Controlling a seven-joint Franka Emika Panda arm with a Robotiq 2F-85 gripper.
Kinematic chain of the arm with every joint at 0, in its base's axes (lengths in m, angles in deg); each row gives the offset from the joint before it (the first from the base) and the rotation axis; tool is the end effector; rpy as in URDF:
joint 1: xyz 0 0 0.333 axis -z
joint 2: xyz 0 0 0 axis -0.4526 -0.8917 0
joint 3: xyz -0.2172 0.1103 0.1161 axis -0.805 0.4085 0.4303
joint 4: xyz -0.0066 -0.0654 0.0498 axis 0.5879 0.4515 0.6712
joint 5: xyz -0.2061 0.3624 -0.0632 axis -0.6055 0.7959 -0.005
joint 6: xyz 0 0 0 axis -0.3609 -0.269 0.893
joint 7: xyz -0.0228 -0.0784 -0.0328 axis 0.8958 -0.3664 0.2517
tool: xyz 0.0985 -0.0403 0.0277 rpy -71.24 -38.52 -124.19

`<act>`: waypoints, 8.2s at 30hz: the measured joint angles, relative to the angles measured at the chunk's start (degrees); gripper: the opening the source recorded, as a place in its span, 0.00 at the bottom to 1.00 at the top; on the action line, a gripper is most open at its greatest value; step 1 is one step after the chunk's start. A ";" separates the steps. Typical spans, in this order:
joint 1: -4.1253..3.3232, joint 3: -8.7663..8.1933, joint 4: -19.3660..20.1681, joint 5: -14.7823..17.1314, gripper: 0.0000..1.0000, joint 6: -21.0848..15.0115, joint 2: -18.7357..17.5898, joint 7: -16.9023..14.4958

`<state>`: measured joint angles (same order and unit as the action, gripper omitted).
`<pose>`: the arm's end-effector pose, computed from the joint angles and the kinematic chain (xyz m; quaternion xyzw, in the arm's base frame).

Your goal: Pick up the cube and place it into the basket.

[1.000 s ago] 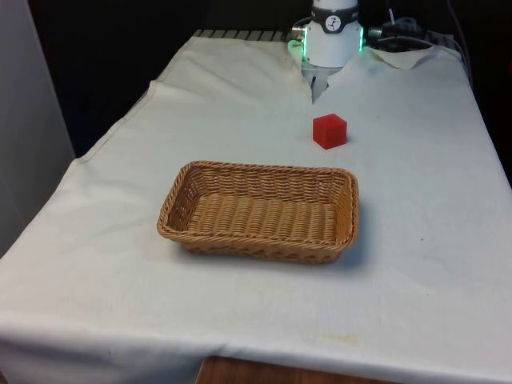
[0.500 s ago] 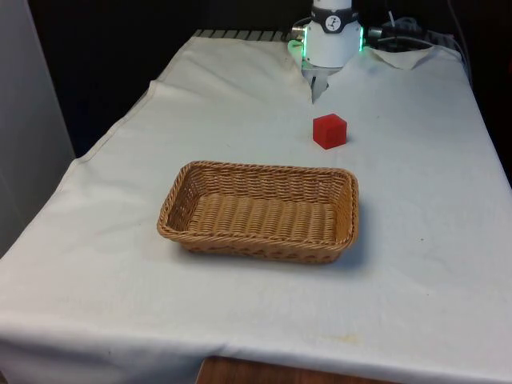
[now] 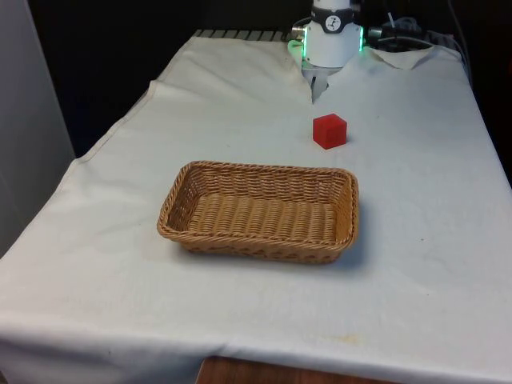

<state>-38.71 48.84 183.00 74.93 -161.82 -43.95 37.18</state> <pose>0.4443 0.0993 0.3275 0.9456 0.3248 0.0164 0.0019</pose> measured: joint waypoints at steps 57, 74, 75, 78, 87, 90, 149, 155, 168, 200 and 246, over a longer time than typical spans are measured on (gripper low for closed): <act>0.11 -0.69 3.90 2.98 1.00 -17.99 -13.01 -3.90; 0.52 -2.18 5.61 9.45 1.00 -21.37 -15.36 -11.17; 0.52 -2.18 5.61 9.45 1.00 -21.37 -15.36 -11.17; 0.57 -2.46 6.25 10.54 1.00 -22.23 -15.64 -12.49; 0.57 -2.98 6.30 10.83 1.00 -23.66 -17.25 -13.75; 0.57 -2.98 6.30 10.83 1.00 -23.66 -17.25 -13.81; 1.15 -6.99 6.47 9.74 1.00 -32.03 -26.24 -14.50; 1.15 -6.93 6.02 9.74 1.00 -33.40 -28.07 -14.50; 1.15 -6.76 5.21 9.74 1.00 -36.90 -32.43 -14.50; 1.15 -6.65 4.58 9.74 0.46 -38.96 -34.89 -14.55; 1.26 -7.56 5.21 9.63 0.01 -28.65 -22.52 -14.67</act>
<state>-37.45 41.28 188.22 84.55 -190.47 -66.46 22.51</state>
